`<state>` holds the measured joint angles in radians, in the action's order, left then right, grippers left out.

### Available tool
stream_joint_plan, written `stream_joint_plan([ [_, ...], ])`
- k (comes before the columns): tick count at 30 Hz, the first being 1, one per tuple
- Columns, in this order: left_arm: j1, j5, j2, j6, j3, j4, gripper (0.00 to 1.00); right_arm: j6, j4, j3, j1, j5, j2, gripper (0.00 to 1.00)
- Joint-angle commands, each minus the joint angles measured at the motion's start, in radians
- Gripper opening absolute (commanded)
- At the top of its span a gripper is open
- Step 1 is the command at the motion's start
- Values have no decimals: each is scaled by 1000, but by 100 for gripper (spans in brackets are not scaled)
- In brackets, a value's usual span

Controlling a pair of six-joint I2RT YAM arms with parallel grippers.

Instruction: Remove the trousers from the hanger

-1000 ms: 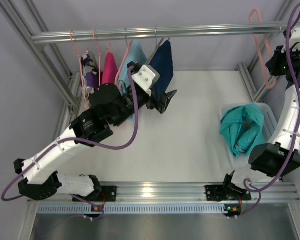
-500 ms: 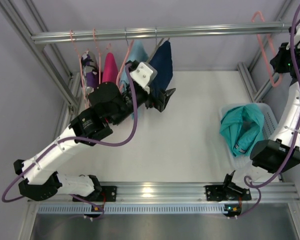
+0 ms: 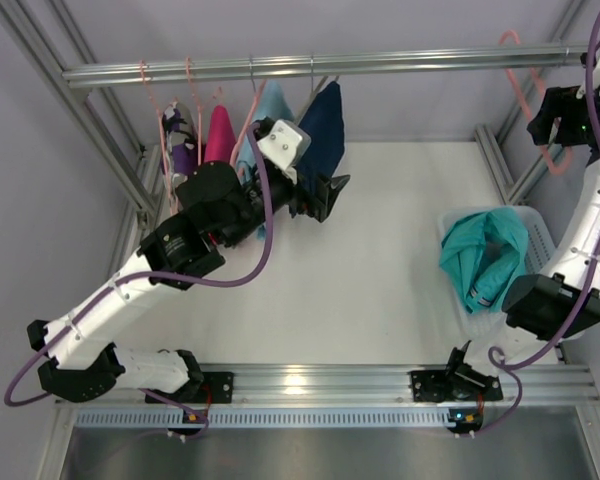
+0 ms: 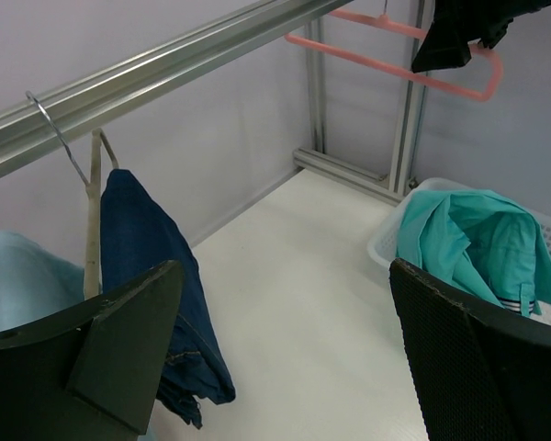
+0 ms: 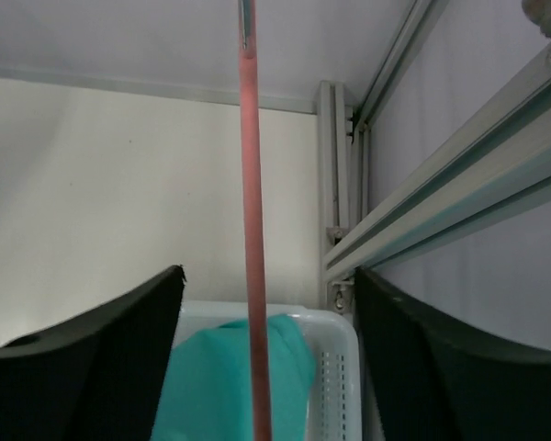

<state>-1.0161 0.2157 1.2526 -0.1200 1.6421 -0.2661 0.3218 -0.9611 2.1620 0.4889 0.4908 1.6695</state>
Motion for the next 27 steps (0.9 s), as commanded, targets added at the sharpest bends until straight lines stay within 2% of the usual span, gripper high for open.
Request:
stream_joint_plan([
  [1, 20, -35, -2, 48, 51, -7, 99, 19, -19, 41, 33, 40, -69, 78],
  [2, 25, -51, -2, 51, 65, -19, 99, 20, -28, 36, 39, 55, -82, 94],
  [3, 31, -56, -2, 60, 71, -24, 99, 19, -33, 26, 51, 61, -96, 100],
  [9, 114, -160, -8, 117, 114, -90, 99, -27, -11, -59, 122, 126, -284, 100],
  [13, 189, -177, -21, 115, 133, -111, 99, -62, 16, -119, 129, 190, -413, 100],
  [17, 315, -118, -7, 115, 214, -206, 99, -139, 39, -159, 128, 287, -482, 99],
  [20, 382, -101, -42, 92, 210, -238, 99, -231, 97, -180, 103, 310, -514, 100],
  [22, 441, -76, -70, 66, 203, -258, 99, -283, 125, -206, 31, 293, -531, 99],
  [24, 487, 22, -84, 22, 185, -298, 99, -290, 136, -232, -123, 200, -539, 99],
  [25, 496, 66, -105, -1, 167, -304, 99, -277, 131, -247, -186, 102, -541, 100],
  [26, 502, 158, -119, -22, 141, -303, 99, -268, 153, -270, -240, 68, -544, 100],
  [27, 507, 189, -148, -68, 89, -305, 99, -268, 169, -336, -324, 37, -548, 100],
])
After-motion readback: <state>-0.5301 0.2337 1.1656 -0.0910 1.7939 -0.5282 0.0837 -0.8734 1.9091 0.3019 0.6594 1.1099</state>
